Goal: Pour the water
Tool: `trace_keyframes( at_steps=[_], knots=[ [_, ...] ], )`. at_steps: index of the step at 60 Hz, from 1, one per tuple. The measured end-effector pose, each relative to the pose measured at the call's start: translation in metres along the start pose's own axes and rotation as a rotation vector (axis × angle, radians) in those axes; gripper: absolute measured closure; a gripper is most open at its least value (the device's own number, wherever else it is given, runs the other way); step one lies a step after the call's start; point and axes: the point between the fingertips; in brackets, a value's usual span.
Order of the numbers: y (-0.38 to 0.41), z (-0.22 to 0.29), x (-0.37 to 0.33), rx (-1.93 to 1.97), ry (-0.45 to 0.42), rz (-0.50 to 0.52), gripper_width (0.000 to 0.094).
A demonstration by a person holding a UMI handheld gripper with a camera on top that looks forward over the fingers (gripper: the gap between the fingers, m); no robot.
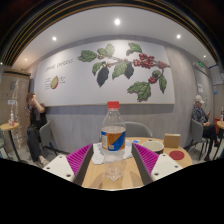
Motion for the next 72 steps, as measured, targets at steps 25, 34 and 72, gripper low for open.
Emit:
trace_keyframes(
  at_steps=[25, 34, 72],
  knots=[
    [-0.012, 0.002, 0.097, 0.007, 0.006, -0.016, 0.0468],
    [-0.021, 0.007, 0.100, 0.082, -0.045, -0.032, 0.0609],
    [-0.026, 0.025, 0.128, 1.750, -0.040, 0.227, 0.0563]
  ],
)
Point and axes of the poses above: the point between the fingertips, and its own axes, seen from behind it with the camera up: y to the left, z up, x forward, the way the camera looks, and after that the axes turned 1 degree about -x, right-handed
